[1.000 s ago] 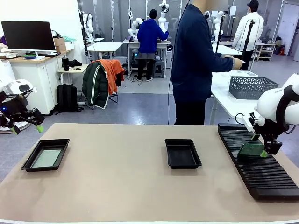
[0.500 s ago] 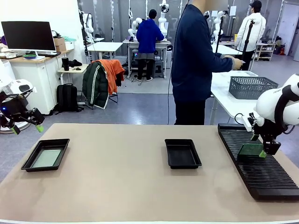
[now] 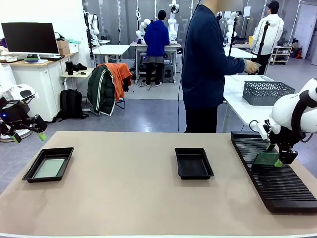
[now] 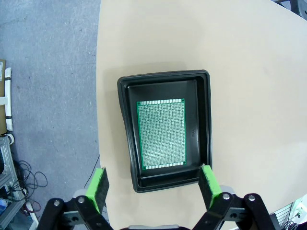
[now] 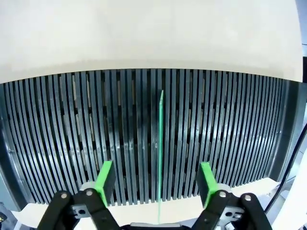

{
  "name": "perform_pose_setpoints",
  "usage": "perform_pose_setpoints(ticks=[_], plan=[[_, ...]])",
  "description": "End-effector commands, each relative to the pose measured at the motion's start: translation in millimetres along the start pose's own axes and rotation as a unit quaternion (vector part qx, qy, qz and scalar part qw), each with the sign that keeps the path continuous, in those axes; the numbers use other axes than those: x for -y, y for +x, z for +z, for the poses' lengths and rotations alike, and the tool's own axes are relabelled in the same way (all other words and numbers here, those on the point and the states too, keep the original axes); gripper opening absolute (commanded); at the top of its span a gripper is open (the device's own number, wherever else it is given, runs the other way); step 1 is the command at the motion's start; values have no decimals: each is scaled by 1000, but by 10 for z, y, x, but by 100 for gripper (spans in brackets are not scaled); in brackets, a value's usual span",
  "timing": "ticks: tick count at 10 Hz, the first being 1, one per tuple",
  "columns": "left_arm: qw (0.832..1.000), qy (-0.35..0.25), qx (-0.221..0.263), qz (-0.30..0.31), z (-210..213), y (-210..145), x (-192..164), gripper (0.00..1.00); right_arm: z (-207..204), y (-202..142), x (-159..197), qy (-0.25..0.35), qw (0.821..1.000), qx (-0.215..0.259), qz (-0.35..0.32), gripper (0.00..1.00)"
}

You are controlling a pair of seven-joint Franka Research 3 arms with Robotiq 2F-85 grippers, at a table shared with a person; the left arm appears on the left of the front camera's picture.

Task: Inspect and transfer BCBs to ESD trays.
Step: Pick up the Blank PCB from the PCB Rack and place it in the right ESD tray.

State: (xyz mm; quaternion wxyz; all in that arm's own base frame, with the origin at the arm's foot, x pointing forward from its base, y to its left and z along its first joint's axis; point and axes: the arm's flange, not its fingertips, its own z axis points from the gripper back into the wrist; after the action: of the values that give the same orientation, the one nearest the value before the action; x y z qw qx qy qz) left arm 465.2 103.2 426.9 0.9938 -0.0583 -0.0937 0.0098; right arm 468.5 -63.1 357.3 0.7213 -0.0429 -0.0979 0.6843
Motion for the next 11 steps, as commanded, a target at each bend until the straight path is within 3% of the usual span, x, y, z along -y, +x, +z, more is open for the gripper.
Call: perform_pose_setpoints(ticks=[1, 11], plan=[[1000, 0, 2, 3, -12, -2, -7, 100, 10, -18, 15, -6, 1000, -10, -1, 80], [1000, 0, 2, 3, -12, -2, -7, 100, -21, -1, 61, -6, 1000, -18, 1, 30]])
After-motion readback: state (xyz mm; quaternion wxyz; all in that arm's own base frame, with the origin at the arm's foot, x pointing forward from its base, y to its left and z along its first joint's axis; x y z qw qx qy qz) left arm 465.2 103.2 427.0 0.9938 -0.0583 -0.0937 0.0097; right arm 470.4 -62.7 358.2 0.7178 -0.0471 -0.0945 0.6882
